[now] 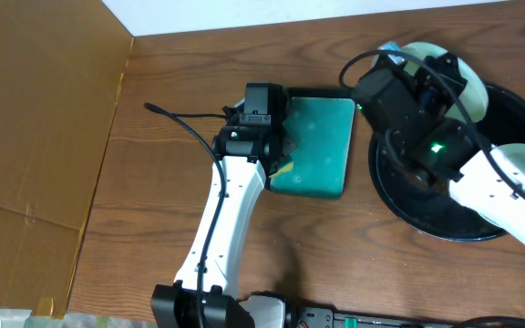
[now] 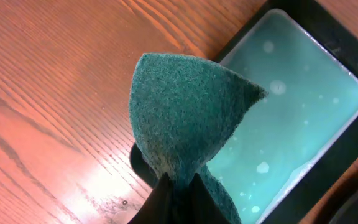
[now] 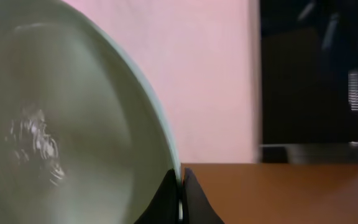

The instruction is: Clean dirty plates on tray and stack at the side

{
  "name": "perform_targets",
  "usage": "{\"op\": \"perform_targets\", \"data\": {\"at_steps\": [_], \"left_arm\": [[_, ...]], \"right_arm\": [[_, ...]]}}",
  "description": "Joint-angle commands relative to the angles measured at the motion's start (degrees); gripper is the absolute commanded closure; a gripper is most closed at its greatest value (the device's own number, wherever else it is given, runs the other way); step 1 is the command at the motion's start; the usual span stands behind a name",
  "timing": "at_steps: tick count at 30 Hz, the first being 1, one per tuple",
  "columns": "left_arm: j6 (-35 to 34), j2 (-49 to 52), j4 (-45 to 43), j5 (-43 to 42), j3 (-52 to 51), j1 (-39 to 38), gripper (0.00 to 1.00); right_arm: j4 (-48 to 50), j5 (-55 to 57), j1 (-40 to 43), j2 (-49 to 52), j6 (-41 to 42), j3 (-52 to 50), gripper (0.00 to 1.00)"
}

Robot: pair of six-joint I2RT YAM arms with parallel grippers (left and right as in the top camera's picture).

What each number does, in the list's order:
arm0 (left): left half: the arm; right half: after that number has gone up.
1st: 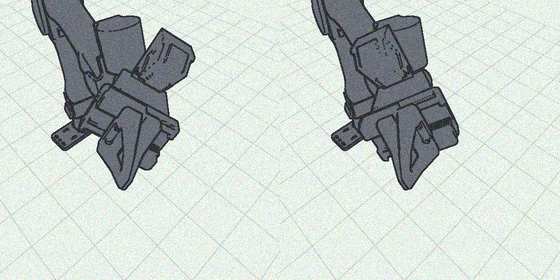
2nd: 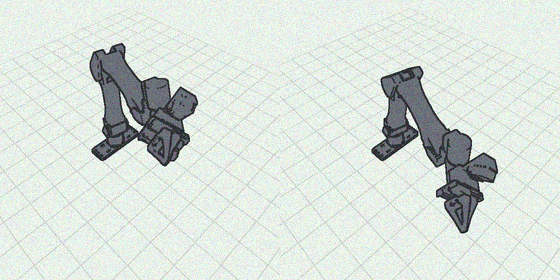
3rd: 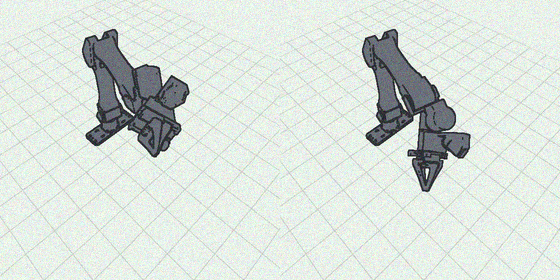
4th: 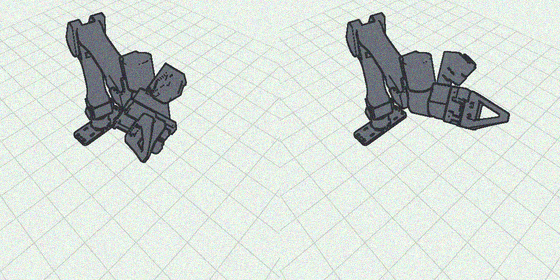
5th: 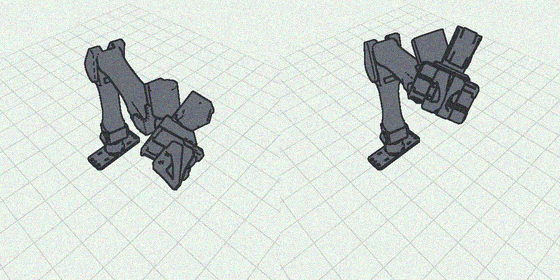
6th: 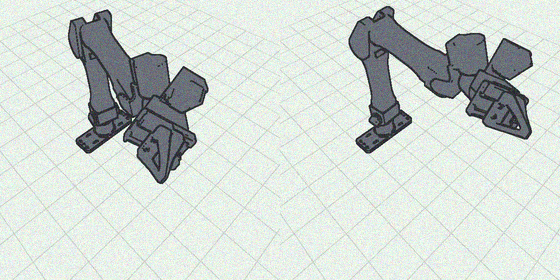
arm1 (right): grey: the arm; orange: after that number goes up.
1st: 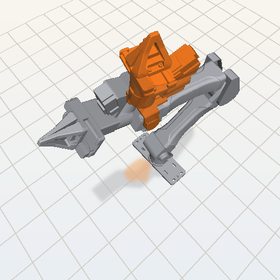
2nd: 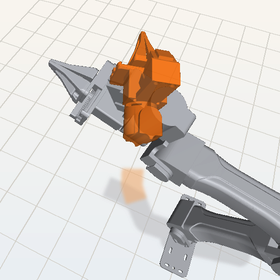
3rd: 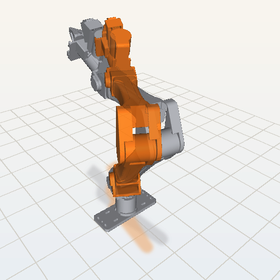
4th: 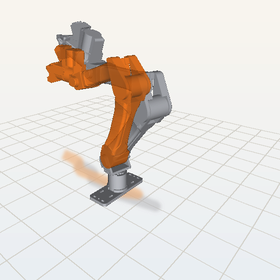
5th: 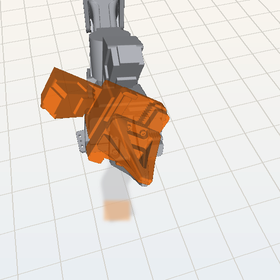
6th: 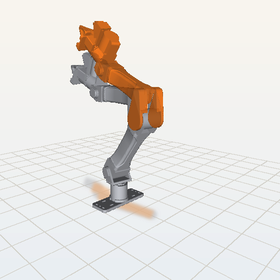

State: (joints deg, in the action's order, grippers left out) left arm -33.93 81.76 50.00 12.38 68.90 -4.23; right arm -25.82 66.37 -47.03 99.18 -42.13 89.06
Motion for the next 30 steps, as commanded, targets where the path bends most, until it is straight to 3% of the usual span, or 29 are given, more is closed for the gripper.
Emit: {"op": "perform_targets", "data": {"at_steps": [1, 4, 6, 8, 9, 11, 15, 17, 22, 24, 25, 30], "left_arm": [[1.60, -0.15, 0.31, 0.74, -0.35, 0.15, 0.93], [1.57, -0.15, 0.31, 0.74, -0.35, 0.15, 0.93], [1.57, -0.15, 0.31, 0.74, -0.35, 0.15, 0.93], [1.57, -0.15, 0.31, 0.74, -0.35, 0.15, 0.93], [1.60, -0.15, 0.31, 0.74, -0.35, 0.15, 0.93], [1.57, -0.15, 0.33, 0.74, -0.35, 0.15, 0.93], [1.55, -0.15, 0.33, -0.22, -0.35, 0.15, 0.93], [1.55, -0.15, 0.31, -0.31, -0.35, 0.15, 0.93], [1.03, -0.15, 0.33, -0.33, -0.35, 0.15, 0.93], [0.66, -0.15, 0.26, -0.59, -0.35, 0.15, 0.93], [0.66, -0.15, 0.11, -1.25, -0.35, 0.15, 0.93], [0.68, -0.15, 0.09, -1.38, -0.35, 0.15, 0.93]], "right_arm": [[1.22, 8.09, -0.46, -1.05, -9.84, 0.15, 0.99], [1.16, 8.11, -0.44, -1.03, -8.90, 0.13, 0.99], [-1.31, 3.28, 0.13, -1.03, -0.94, 0.09, 0.99], [-9.07, -10.75, 1.81, -1.03, 9.18, 0.09, 0.99], [-13.40, -23.91, 3.89, -0.68, 11.43, 0.04, 0.99], [-14.82, -36.76, 8.04, -0.20, 15.21, 0.04, 0.99], [-11.10, -38.66, 15.85, -0.28, 29.27, 0.07, 0.99], [-10.36, -42.75, 20.79, -0.28, 32.70, 0.07, 0.99], [-11.28, -68.61, 37.20, 0.02, 38.93, 0.07, 0.99], [-10.84, -78.01, 44.63, 0.72, 42.34, 0.07, 0.99], [-10.54, -82.64, 52.76, 2.16, 47.78, 0.07, 0.99], [-10.29, -82.31, 65.75, 6.93, 57.94, 0.07, 0.98]]}}
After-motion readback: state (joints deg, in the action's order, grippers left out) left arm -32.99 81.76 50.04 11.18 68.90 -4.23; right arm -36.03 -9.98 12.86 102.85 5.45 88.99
